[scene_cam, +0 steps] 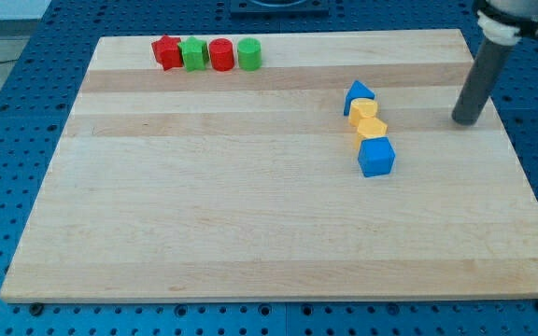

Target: Keep the yellow hexagon below the horizontal line of blocks

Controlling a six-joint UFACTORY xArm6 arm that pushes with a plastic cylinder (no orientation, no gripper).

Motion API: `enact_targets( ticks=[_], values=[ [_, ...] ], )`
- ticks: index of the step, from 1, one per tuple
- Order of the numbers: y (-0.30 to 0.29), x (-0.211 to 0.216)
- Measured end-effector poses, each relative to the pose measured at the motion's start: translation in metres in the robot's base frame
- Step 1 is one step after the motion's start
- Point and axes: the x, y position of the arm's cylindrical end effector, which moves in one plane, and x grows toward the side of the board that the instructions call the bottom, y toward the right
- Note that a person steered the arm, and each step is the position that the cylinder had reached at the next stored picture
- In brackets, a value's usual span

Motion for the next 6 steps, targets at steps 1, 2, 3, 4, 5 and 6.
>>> enact_targets(
  ticks=[1,2,3,4,5,6],
  values=[
    [-0.047,0.016],
    [-0.078,0.020],
    [-0.115,0.021],
    [-0.157,0.021],
    [-0.200,0.023],
    [-0.248,0.023]
  ],
)
